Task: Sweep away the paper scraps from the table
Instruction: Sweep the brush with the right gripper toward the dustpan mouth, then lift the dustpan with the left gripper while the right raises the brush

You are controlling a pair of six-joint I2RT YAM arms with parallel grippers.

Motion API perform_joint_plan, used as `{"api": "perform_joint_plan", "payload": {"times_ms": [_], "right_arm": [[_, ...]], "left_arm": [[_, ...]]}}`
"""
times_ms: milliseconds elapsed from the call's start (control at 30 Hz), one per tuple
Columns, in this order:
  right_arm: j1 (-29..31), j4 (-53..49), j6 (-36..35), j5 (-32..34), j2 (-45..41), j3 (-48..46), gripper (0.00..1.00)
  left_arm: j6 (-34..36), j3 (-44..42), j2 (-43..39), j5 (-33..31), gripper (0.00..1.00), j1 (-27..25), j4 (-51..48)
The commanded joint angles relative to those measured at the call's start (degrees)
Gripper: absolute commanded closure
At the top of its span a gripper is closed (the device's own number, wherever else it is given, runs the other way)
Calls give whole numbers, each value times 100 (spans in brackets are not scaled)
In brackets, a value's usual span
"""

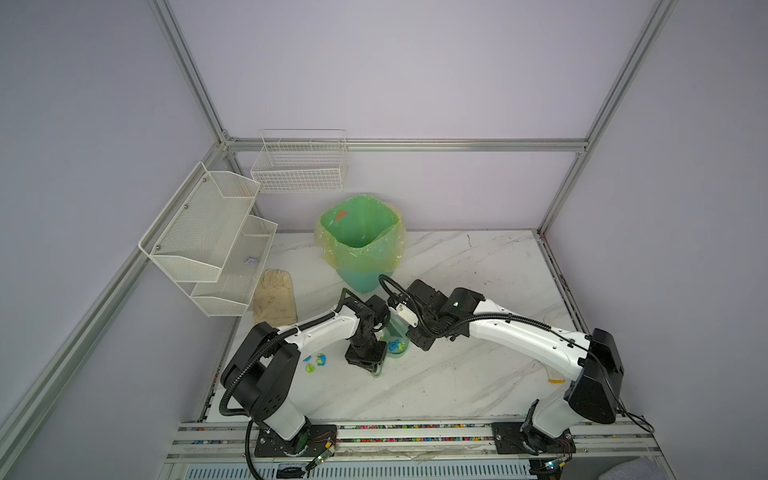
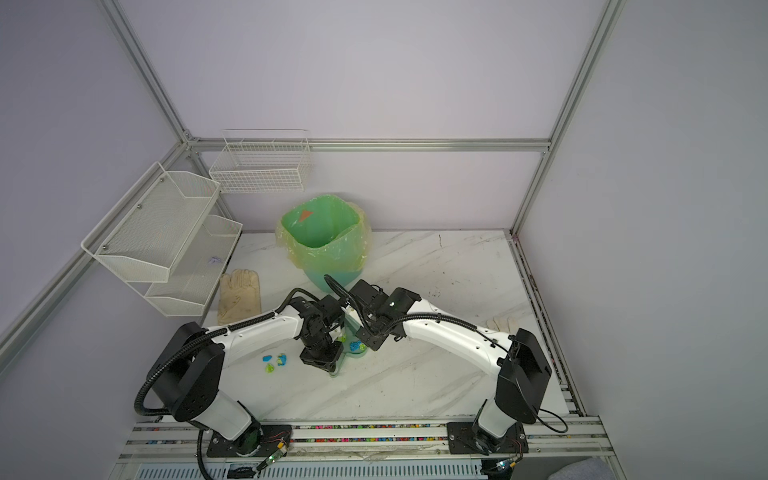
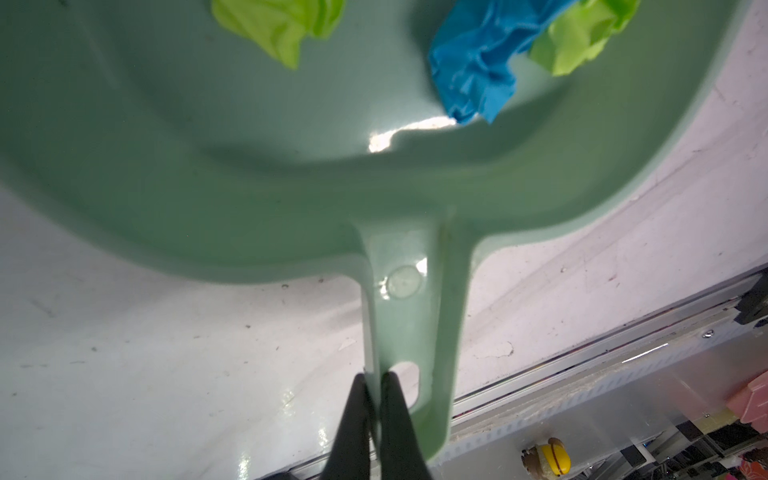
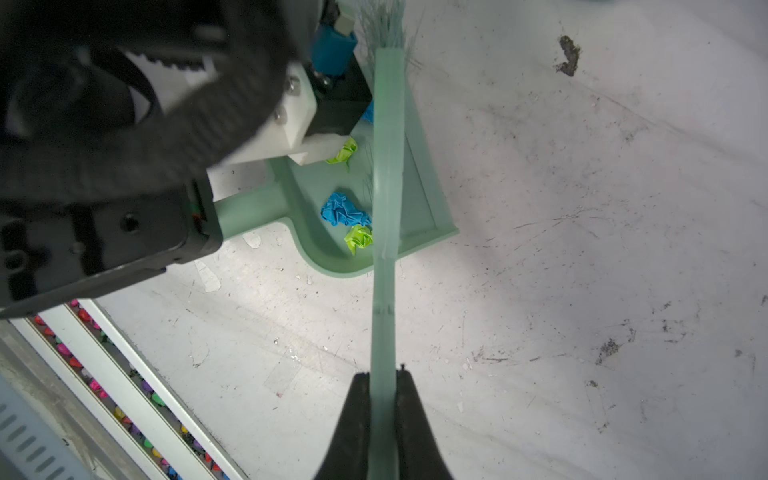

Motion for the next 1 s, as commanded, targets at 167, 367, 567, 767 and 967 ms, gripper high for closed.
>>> {"api": "perform_joint_plan", "payload": {"times_ms": [167, 367, 567, 767, 967], "right_arm": [[-333, -7, 392, 728, -351, 300, 100], [-701, 536, 779, 335, -371, 209, 100], [-1111, 736, 1206, 121, -386, 120, 100], [-1219, 880, 1252, 80, -540, 7, 100], [-1264, 971, 1316, 40, -628, -129, 100]], "left_arm": [[117, 348, -247, -511, 100, 43, -126], [126, 403, -387, -576, 100, 36, -195], [32, 544, -673, -663, 100, -20, -480], [93, 1192, -1016, -969, 100, -32, -1079], [173, 1286, -1184, -1233, 100, -33, -1160]]}}
